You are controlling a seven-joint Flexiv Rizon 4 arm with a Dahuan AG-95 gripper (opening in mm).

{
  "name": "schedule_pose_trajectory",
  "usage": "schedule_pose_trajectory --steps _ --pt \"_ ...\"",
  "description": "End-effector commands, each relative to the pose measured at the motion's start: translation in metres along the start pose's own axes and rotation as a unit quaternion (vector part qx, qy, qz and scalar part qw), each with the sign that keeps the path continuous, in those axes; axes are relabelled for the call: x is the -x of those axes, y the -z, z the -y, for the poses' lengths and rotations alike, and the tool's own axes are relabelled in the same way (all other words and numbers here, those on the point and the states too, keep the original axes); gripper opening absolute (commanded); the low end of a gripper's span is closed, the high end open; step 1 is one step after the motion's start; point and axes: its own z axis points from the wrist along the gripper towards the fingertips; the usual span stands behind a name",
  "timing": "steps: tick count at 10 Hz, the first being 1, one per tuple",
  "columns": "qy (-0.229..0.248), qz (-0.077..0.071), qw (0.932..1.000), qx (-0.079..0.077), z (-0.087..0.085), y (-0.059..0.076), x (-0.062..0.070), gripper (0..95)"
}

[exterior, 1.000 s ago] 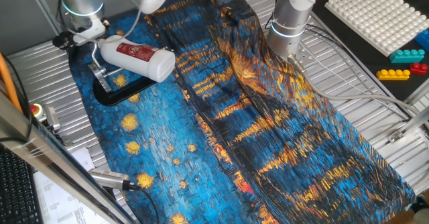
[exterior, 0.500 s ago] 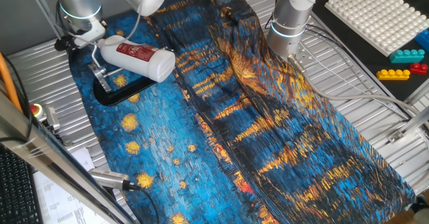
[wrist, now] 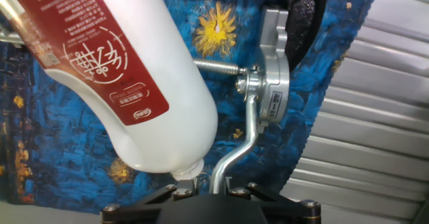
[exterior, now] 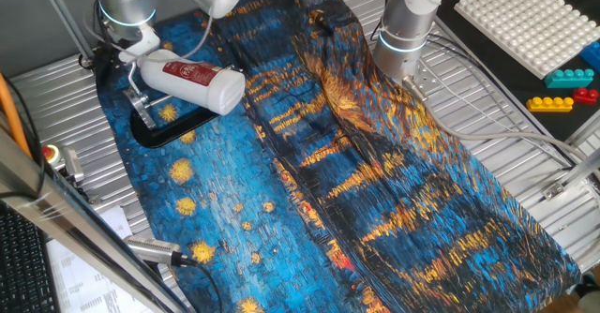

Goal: Push down the lever

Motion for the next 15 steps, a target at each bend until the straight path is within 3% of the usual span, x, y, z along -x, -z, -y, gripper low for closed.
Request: schedule_pose_trajectory --steps 1,4,6,15 --pt "-0.012 0.003 0.9999 0.003 0.003 -0.003 -0.004 19.0" --pt "-0.013 0.003 0.9999 0.006 0.013 -0.005 -0.004 19.0" --pt "-0.016 0.004 0.9997 0.017 0.011 -0.009 -0.005 19.0" --pt "-0.016 -0.001 0.9996 0.024 0.006 -0.016 -0.009 19.0"
